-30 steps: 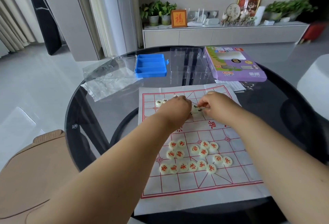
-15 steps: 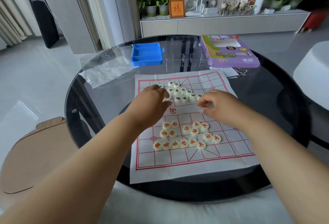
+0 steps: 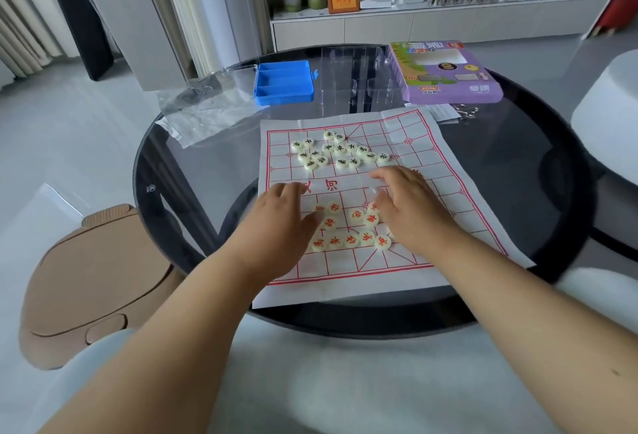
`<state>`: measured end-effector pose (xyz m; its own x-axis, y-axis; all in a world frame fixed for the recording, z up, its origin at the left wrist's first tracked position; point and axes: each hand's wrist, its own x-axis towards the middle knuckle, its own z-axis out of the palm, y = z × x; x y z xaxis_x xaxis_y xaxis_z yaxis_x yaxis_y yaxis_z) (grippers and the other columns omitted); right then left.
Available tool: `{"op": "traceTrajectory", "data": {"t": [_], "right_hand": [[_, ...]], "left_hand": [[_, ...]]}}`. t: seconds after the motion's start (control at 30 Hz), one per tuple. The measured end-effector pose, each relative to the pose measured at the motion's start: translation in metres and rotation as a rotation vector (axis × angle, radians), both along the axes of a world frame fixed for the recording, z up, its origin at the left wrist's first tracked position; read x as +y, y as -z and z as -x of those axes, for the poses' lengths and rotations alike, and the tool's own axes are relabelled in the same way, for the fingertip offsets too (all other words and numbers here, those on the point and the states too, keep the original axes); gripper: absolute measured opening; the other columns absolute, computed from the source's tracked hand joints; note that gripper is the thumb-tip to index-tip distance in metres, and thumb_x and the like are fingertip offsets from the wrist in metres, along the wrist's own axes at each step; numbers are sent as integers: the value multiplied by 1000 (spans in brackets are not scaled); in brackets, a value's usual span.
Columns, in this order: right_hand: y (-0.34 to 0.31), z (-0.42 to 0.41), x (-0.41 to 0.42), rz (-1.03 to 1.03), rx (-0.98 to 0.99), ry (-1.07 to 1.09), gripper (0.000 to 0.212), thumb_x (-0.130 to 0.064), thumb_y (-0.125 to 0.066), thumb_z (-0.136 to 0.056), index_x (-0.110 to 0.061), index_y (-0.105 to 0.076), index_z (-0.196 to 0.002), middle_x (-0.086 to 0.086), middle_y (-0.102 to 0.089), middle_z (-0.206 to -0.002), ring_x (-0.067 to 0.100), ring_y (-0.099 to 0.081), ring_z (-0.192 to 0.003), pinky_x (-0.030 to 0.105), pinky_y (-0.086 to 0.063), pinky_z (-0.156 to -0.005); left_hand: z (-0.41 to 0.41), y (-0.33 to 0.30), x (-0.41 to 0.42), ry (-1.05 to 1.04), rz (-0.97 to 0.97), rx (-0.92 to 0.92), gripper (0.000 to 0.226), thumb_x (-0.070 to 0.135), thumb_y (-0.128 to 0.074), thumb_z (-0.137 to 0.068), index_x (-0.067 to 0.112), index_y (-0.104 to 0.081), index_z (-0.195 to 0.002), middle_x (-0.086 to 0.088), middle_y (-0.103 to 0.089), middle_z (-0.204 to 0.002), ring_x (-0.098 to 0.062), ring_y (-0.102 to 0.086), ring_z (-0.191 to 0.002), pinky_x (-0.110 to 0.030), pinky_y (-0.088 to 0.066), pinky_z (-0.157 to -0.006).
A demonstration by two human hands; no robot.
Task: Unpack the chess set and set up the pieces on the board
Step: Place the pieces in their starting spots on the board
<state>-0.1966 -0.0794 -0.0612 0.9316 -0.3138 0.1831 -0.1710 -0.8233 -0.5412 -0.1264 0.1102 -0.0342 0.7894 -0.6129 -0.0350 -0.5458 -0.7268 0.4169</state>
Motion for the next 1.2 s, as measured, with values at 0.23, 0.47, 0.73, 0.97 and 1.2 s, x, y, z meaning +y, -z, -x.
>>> {"op": "traceTrajectory", "data": {"t": [0.23,0.47,0.73,0.97,1.2], "right_hand": [[-5,0,-11,-309,-41,122,33,-34,-30,-102,-18,-54,-118,-1,-58,-117,15,-53,-103,23,-43,-75],[-11,-1,-12,-369,-25,114,37,-35,-28,-103,-16,-56,-117,4,-60,-118,21,-55,-111,25,-45,-79],[-43,23,-16,-300,60,66,21,-28,-45,-98,-24,-62,-110,-16,-60,-109,0,-53,-102,15,-39,-79],[-32,54,-7,-108,101,17,20,-18,-63,-85,-35,-63,-95,-18,-59,-90,-5,-53,-89,4,-40,-68],[-26,49,-19,30,216,3,35,-19,-73,-76,-35,-60,-104,-16,-51,-89,0,-49,-83,10,-38,-66]], "left_hand": [[4,0,8,55,-69,142,92,61,-57,-80,24,-10,-149,3,-20,-154,-23,-28,-139,-43,-34,-110],[7,0,3,140,-194,158,119,64,-64,-71,26,18,-148,10,4,-158,-19,-2,-146,-37,-15,-115],[1,2,-4,137,-206,126,121,68,-62,-68,27,20,-147,12,6,-157,-18,2,-146,-37,-11,-116],[4,8,1,140,-181,58,126,81,-45,-52,29,20,-147,15,3,-155,-14,3,-144,-36,-3,-115],[5,17,5,122,-122,-36,128,88,-36,-47,27,15,-148,13,3,-157,-12,3,-144,-25,6,-103]]}}
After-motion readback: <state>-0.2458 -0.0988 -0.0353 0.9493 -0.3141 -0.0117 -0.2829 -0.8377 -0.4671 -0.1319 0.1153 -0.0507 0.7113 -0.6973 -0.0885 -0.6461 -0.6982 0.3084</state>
